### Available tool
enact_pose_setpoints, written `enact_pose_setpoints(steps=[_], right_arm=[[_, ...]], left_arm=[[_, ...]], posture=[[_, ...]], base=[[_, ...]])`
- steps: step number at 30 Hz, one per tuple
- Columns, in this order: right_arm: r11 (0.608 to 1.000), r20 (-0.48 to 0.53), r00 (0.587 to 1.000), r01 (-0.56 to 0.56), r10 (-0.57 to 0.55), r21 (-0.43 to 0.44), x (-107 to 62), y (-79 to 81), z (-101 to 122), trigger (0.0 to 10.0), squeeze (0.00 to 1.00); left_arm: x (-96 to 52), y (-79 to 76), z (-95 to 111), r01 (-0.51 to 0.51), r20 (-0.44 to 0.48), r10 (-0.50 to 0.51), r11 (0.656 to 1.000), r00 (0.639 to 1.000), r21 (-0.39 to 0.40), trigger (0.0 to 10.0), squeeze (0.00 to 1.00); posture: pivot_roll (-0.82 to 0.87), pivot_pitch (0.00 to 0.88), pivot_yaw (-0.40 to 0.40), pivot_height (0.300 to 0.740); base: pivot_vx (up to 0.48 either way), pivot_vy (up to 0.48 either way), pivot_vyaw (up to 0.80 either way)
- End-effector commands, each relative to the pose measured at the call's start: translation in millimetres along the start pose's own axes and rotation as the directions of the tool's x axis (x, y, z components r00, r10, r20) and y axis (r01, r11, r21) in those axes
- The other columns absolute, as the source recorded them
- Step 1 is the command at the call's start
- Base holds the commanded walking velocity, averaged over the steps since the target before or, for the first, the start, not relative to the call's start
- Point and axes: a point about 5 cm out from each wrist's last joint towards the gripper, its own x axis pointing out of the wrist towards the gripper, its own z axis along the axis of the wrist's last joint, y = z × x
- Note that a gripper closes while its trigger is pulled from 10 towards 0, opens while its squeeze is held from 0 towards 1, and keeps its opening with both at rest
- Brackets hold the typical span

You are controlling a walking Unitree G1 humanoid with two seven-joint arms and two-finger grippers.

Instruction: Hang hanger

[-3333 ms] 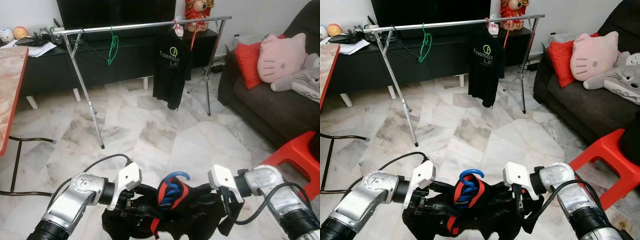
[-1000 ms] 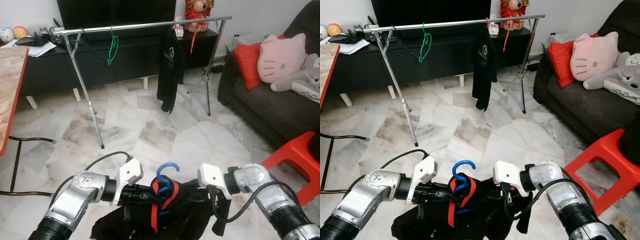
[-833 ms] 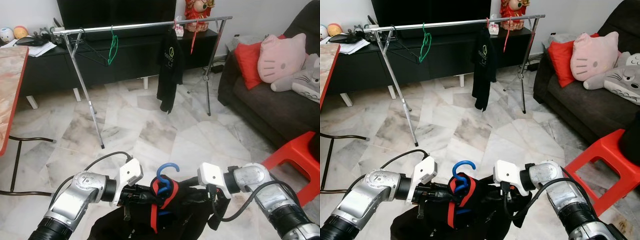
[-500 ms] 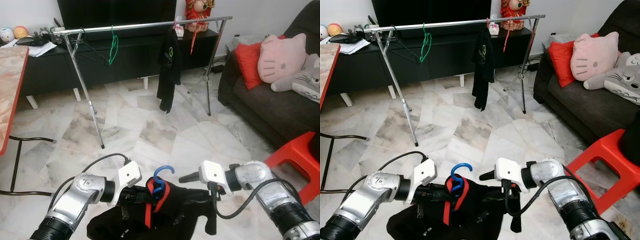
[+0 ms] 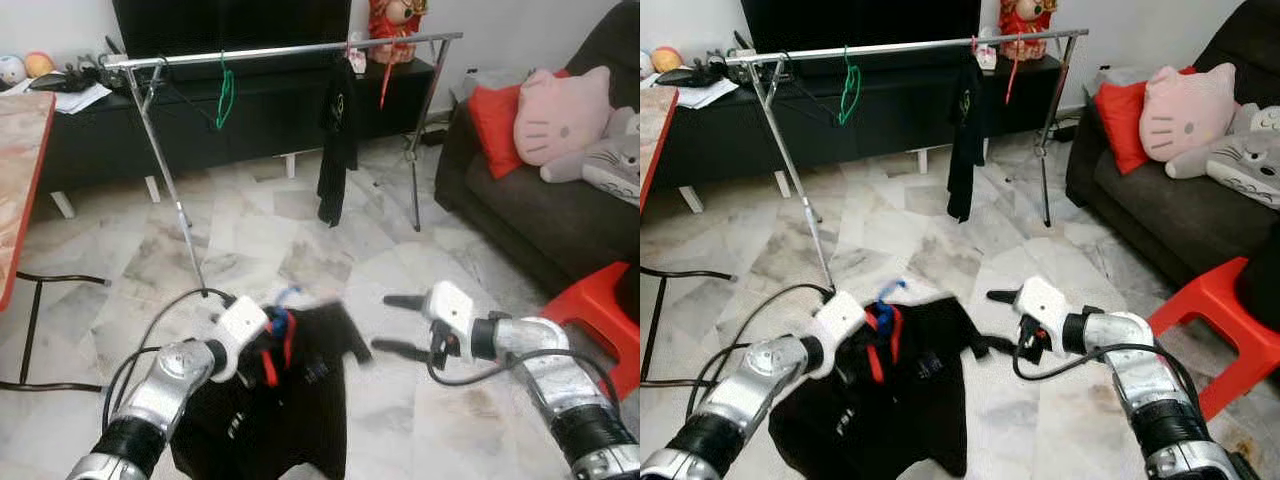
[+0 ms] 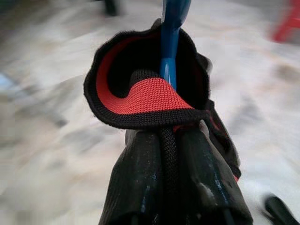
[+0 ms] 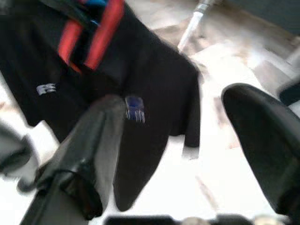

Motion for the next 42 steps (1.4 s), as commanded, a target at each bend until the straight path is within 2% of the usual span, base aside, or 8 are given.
enact_pose_setpoints(steps=[1, 8, 13, 14, 20, 26, 34, 42], right_arm=[[0.965, -0.038, 0.974, 0.227, -0.223, 0.129, -7.5, -3.2, -25.2, 10.0, 0.00], [0.822, -0.217, 0.876, 0.480, -0.431, 0.308, -10.8, 15.2, -73.1, 10.0, 0.00], [0.653, -0.530, 0.715, 0.673, -0.455, 0.347, -18.7, 74.4, -135.0, 10.0, 0.00], [0.587, -0.582, 0.681, 0.713, -0.445, 0.384, -23.6, 87.0, -145.5, 10.0, 0.00], [0.469, -0.660, 0.629, 0.767, -0.411, 0.439, -36.8, 110.9, -163.9, 10.0, 0.00], [0.466, -0.686, 0.603, 0.783, -0.406, 0.413, -47.9, 115.0, -171.4, 10.0, 0.00], [0.449, -0.714, 0.577, 0.800, -0.397, 0.397, -54.9, 120.0, -177.0, 10.0, 0.00], [0.431, -0.746, 0.558, 0.811, -0.363, 0.397, -51.0, 135.1, -180.4, 10.0, 0.00]], left_arm=[[-0.6, 14.5, 4.8, -0.150, 0.044, 0.152, 0.988, 0.987, -0.046, 10.0, 0.00], [-4.4, 18.4, 2.7, -0.245, 0.085, 0.251, 0.966, 0.964, -0.082, 10.0, 0.00], [-12.4, 12.0, -3.4, -0.286, 0.154, 0.303, 0.950, 0.940, -0.124, 10.0, 0.00], [-18.3, 13.7, -5.3, -0.303, 0.182, 0.324, 0.943, 0.928, -0.134, 10.0, 0.00], [-38.8, 20.2, -16.9, -0.364, 0.211, 0.379, 0.925, 0.901, -0.109, 10.0, 0.00], [-54.9, 16.1, -26.8, -0.402, 0.219, 0.433, 0.899, 0.875, -0.171, 10.0, 0.00], [-50.7, -10.3, -20.3, -0.350, 0.235, 0.397, 0.911, 0.887, -0.218, 10.0, 0.00], [-49.6, -12.6, -17.1, -0.336, 0.229, 0.385, 0.915, 0.894, -0.224, 10.0, 0.00]], posture=[[-0.08, 0.000, -0.071, 0.740], [-0.08, 0.000, -0.062, 0.740], [-0.06, 0.000, -0.060, 0.740], [-0.05, 0.000, -0.064, 0.740], [-0.02, 0.000, -0.080, 0.740], [-0.01, 0.000, -0.101, 0.740], [0.00, 0.000, -0.103, 0.740], [-0.02, 0.000, -0.082, 0.740]], base=[[0.000, 0.000, 0.00], [0.000, 0.000, 0.00], [0.000, 0.000, 0.00], [0.000, 0.000, 0.00], [0.000, 0.000, 0.00], [0.000, 0.000, 0.00], [0.000, 0.000, 0.00], [0.253, 0.000, 0.00]])
